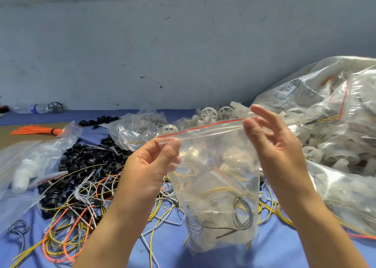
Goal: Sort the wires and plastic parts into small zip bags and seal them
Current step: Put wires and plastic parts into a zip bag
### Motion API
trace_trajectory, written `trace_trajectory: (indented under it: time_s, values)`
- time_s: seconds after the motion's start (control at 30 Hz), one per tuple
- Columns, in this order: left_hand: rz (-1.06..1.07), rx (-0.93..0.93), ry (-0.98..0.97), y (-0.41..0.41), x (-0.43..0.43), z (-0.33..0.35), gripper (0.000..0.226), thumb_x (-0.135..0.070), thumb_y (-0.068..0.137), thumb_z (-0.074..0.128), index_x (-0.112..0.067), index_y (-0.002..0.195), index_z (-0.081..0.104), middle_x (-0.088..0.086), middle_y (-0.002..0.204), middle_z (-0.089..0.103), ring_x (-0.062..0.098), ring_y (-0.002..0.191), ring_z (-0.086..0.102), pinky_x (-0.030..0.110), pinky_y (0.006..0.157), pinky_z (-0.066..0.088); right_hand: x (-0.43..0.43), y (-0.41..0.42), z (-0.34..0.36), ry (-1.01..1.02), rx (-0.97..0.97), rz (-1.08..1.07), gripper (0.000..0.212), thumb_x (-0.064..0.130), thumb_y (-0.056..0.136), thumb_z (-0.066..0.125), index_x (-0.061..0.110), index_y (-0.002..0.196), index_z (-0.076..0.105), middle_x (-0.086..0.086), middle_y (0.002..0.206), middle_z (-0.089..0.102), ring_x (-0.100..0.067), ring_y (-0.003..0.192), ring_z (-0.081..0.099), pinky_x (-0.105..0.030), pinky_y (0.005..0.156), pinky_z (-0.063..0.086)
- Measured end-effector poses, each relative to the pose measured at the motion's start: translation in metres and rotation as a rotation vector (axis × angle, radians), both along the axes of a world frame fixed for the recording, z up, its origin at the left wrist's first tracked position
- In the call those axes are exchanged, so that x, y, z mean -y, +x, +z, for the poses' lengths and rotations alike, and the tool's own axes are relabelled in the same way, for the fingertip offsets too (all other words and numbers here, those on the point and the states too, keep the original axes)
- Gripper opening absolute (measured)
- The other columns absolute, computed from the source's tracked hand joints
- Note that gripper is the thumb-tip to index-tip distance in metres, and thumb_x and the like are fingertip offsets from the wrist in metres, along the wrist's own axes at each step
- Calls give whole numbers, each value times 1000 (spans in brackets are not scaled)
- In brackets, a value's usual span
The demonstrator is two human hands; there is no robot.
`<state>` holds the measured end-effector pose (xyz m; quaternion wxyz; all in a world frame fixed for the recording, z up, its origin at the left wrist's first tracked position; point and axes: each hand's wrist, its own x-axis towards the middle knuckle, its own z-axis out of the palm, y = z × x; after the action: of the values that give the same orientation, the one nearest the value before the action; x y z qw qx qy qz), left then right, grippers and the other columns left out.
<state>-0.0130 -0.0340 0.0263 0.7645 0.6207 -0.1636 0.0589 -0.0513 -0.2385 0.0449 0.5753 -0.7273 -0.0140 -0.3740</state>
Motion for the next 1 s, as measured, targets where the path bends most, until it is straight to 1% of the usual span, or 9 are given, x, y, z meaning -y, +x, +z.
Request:
trace_trajectory:
  time_s: [0.03, 0.1, 0.2, 0.3, 0.4, 0.53, 0.73, 0.83, 1.0]
  values:
    - [-2, 50, 53, -1, 1, 1, 20, -40, 78, 71, -22, 87, 74, -2, 75, 67, 12, 74, 61, 29, 78, 51, -1, -2, 5, -267, 51, -111, 41, 50, 90, 61, 33, 127, 60, 12, 119, 61, -2, 110, 56, -18, 95, 42]
    - [-11, 165, 154, -7, 4, 3, 17, -41, 83, 71, -25, 91, 74, -5, 81, 71, 9, 76, 62, 22, 75, 53, -10, -6, 16, -658, 135, -179, 41, 54, 92, 55, 32, 126, 61, 12, 121, 59, -7, 115, 51, -31, 103, 40]
    - [8, 290, 234, -15, 11, 6, 16, -43, 84, 69, -31, 94, 73, -7, 90, 75, 8, 80, 66, 20, 76, 52, -25, -10, 23, -855, 125, -77, 32, 51, 93, 53, 32, 113, 69, 13, 106, 67, -16, 103, 59, -44, 97, 43]
    - [55, 334, 267, -18, 14, 6, 10, -37, 86, 67, -33, 94, 73, -10, 88, 74, 8, 80, 67, 18, 75, 52, -28, -13, 21, -817, 100, -1, 22, 41, 93, 58, 30, 104, 73, 12, 95, 70, -18, 90, 64, -43, 87, 48]
    - [61, 329, 238, -18, 13, 6, 9, -38, 86, 68, -35, 93, 72, -10, 87, 74, 6, 78, 65, 19, 74, 51, -24, -15, 20, -778, 74, -16, 22, 41, 90, 58, 31, 100, 74, 13, 90, 68, -17, 86, 63, -43, 84, 48]
    - [89, 309, 230, -19, 14, 6, 8, -40, 84, 71, -34, 90, 72, -9, 85, 74, 7, 75, 64, 17, 72, 50, -26, -16, 17, -783, 69, -62, 21, 39, 91, 56, 29, 96, 74, 12, 88, 67, -18, 83, 60, -43, 83, 47]
    - [192, 292, 230, -17, 13, 9, 11, -23, 81, 72, -34, 79, 74, -11, 76, 74, 4, 68, 64, 11, 67, 48, -33, -15, 15, -842, 88, -130, 22, 38, 93, 55, 25, 95, 72, 9, 88, 67, -21, 80, 56, -42, 82, 46]
    - [197, 292, 227, -17, 13, 9, 9, -23, 82, 70, -31, 81, 74, -12, 71, 71, 1, 64, 61, 10, 64, 46, -30, -16, 17, -838, 76, -125, 21, 39, 92, 56, 26, 94, 72, 10, 87, 67, -20, 79, 56, -42, 81, 46]
    - [193, 277, 224, -15, 8, 8, 6, -26, 85, 69, -27, 83, 74, -9, 76, 73, 2, 68, 62, 10, 65, 46, -24, -16, 16, -844, 59, -96, 21, 37, 93, 55, 27, 96, 73, 10, 89, 68, -21, 80, 57, -45, 84, 46]
